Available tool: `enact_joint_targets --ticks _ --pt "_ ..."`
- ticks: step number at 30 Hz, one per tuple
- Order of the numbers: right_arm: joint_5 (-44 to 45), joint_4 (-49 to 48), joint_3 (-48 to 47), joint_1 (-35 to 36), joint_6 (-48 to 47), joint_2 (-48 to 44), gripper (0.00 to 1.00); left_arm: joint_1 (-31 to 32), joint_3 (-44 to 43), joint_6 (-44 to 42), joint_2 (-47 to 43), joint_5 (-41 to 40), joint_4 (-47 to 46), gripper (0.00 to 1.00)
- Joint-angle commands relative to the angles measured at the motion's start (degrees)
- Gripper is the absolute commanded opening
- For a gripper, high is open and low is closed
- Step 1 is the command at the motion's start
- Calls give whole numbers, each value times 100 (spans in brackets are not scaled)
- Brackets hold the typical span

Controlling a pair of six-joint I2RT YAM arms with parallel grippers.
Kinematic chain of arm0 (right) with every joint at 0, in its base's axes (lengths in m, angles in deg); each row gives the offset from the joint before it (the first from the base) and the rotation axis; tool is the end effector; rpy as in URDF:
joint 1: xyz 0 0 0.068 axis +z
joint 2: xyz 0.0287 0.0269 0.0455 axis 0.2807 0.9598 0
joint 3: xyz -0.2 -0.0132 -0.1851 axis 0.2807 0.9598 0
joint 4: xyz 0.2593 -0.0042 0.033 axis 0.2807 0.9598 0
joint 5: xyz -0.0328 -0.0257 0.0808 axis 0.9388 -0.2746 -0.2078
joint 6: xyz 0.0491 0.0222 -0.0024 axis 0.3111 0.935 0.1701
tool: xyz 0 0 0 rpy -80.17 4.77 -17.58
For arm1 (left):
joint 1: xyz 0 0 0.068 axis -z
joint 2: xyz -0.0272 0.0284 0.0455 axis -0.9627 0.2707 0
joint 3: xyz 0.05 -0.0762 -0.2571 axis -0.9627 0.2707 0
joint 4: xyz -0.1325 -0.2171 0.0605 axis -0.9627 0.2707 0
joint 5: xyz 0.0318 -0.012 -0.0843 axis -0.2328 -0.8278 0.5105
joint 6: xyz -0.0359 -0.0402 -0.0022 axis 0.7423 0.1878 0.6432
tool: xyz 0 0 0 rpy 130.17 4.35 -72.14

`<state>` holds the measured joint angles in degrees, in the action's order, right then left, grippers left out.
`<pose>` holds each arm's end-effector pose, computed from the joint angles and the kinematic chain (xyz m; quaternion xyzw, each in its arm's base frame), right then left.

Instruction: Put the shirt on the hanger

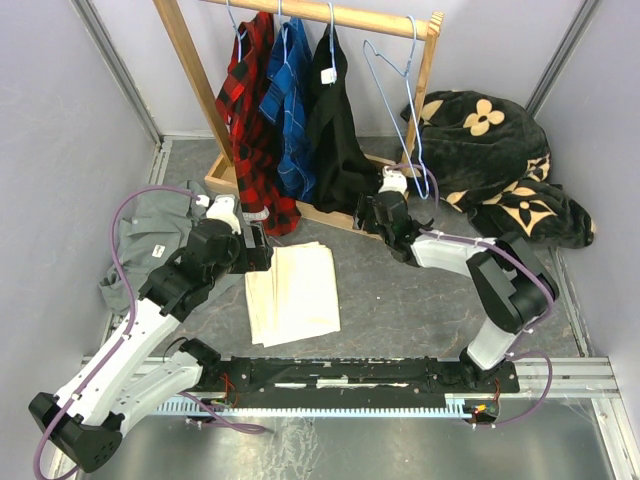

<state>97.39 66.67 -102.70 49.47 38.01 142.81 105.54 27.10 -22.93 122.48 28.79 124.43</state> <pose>0.3116 0.1909 0.1869 0.0585 0.8522 0.1556 0.4961 0.1464 -0.0795 0.3119 -0.0003 0.8818 -0.1286 0.4538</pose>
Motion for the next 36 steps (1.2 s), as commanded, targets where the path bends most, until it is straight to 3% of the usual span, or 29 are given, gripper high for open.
enact_joint_targets --ticks 1,8,10,11,16,23,28,33,36 --pt "210 -402 532 87 167 -566 72 -22 -7 -192 -78 120 -256 100" --pt "552 -580 1475 118 481 -1279 62 -21 9 -197 -83 137 -279 100" --pt "743 -585 1631 114 494 -1426 51 -22 6 -197 -65 147 -277 100" --pt "839 -575 1668 115 384 -1481 39 -21 3 -197 -63 161 -284 100" --pt "818 -529 1283 115 -216 -1514 1 -19 -6 -197 -59 158 -265 100" --pt "1257 -1066 981 102 -755 -1411 0 -22 4 -192 -60 135 -267 100" --pt "1541 -2139 939 95 -1324 -899 0 -21 -6 -205 -23 173 -264 100" --pt "1254 -3675 834 104 -1890 -24 1 -21 -6 -210 -16 190 -263 100" --pt "1050 -4049 506 107 -2074 451 1 -22 -6 -202 -14 177 -258 100"
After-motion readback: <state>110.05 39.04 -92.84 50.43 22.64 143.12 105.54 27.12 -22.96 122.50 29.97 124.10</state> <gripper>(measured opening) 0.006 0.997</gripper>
